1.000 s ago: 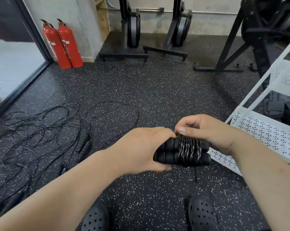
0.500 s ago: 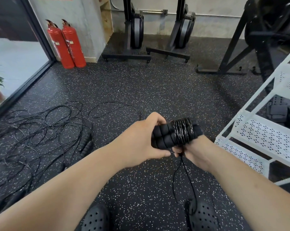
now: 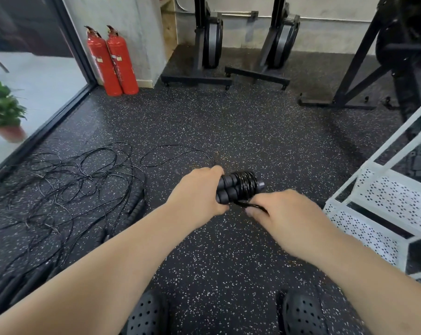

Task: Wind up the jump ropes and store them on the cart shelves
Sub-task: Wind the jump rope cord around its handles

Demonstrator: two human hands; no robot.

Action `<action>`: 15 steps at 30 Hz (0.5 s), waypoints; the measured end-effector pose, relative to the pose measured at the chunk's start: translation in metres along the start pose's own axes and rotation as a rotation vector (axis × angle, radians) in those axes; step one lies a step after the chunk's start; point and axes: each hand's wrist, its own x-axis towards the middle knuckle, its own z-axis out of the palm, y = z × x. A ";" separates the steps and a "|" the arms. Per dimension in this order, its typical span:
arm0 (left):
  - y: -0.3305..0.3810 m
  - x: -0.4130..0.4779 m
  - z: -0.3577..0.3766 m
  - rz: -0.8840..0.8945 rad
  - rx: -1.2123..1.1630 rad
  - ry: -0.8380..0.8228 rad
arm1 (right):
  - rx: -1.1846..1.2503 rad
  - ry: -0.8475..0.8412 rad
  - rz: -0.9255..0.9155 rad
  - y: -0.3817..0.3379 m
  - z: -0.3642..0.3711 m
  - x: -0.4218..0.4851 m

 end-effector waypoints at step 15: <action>0.032 -0.023 -0.008 0.484 0.091 -0.210 | 0.510 -0.035 -0.062 0.061 -0.032 0.018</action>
